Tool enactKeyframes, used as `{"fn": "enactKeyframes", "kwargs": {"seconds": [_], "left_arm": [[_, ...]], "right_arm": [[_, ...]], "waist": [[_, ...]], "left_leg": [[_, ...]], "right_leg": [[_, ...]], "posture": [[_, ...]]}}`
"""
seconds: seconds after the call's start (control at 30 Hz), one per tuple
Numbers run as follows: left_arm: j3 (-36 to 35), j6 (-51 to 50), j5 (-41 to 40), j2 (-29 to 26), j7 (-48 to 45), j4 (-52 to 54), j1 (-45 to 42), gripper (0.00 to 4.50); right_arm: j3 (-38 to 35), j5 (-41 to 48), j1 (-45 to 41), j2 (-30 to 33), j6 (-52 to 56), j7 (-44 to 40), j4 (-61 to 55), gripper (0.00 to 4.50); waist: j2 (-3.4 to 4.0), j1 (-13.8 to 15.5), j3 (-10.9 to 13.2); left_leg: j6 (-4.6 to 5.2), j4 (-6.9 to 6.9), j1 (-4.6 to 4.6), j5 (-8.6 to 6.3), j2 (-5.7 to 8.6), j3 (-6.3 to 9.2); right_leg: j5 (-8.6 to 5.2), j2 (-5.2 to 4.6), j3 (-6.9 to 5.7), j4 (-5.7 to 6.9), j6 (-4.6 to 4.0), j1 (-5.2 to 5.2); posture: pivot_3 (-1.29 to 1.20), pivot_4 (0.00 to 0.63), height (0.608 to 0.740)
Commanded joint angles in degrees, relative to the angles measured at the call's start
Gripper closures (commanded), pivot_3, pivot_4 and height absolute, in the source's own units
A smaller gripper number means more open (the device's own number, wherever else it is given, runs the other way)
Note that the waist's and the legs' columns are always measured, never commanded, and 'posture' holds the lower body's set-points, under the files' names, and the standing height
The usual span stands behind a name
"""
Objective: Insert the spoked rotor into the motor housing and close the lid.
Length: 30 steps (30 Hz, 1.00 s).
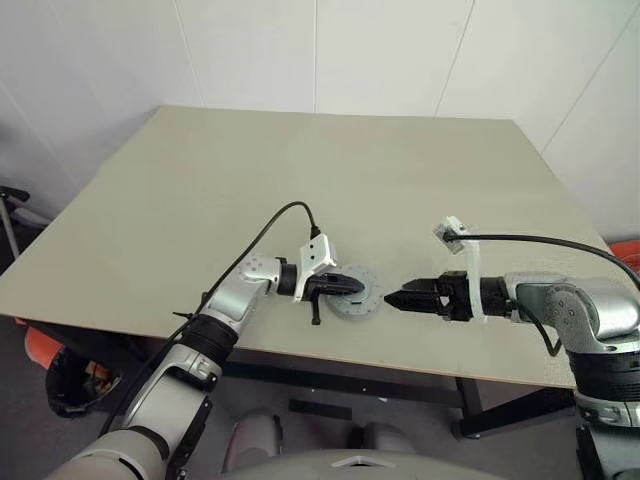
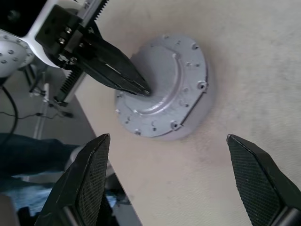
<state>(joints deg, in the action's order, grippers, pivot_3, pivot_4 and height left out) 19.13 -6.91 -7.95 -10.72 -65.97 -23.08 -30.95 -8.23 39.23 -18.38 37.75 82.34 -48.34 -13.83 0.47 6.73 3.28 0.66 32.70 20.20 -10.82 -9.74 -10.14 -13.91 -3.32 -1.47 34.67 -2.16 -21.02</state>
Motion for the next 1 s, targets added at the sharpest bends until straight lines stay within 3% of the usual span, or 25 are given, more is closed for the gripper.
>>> {"fn": "enactKeyframes", "kwargs": {"seconds": [0.03, 0.6, 0.77, 1.0], "left_arm": [[0.76, -0.79, 0.45, -0.54, -0.50, 0.20, 0.39, 4.50], [0.91, -1.00, 0.12, -0.58, -0.68, 0.48, 0.65, 4.50], [0.92, -0.89, 0.01, -0.53, -0.70, 0.37, 0.68, 4.50], [0.82, -0.69, -0.08, -0.55, -0.64, 0.01, 0.59, 4.50]], "right_arm": [[-5.32, 4.06, -3.24, -2.56, 7.18, 2.71, -0.81, 0.01], [-11.50, 0.18, -7.65, -15.72, 10.16, 21.24, 8.71, 0.01], [-10.45, 1.62, -7.78, -14.63, 10.16, 23.08, 10.74, 0.01], [-5.03, 14.07, -5.19, -7.83, 10.16, 20.84, 13.58, 0.01]], "waist": [[0.01, 0.46, 0.00], [0.02, 0.84, -0.01], [0.02, 0.87, -0.01], [0.02, 1.18, -0.01]], "left_leg": [[-0.01, 0.00, 0.00, 0.01, 0.00, -0.01], [-0.49, -0.32, -0.01, 0.29, 0.05, -0.02], [-0.50, -0.36, -0.01, 0.30, 0.06, -0.02], [-0.50, -0.38, -0.05, 0.30, 0.06, -0.02]], "right_leg": [[-0.01, 0.00, 0.00, 0.01, 0.02, -0.01], [0.00, -0.03, 0.00, 0.02, -0.01, -0.13], [0.09, -0.02, 0.00, 0.01, -0.17, -0.13], [0.07, -0.03, 0.00, -0.01, -0.14, -0.09]], "posture": [[0.00, 0.000, 0.740], [0.00, 0.000, 0.740], [0.00, 0.000, 0.740], [0.00, 0.000, 0.740]]}}
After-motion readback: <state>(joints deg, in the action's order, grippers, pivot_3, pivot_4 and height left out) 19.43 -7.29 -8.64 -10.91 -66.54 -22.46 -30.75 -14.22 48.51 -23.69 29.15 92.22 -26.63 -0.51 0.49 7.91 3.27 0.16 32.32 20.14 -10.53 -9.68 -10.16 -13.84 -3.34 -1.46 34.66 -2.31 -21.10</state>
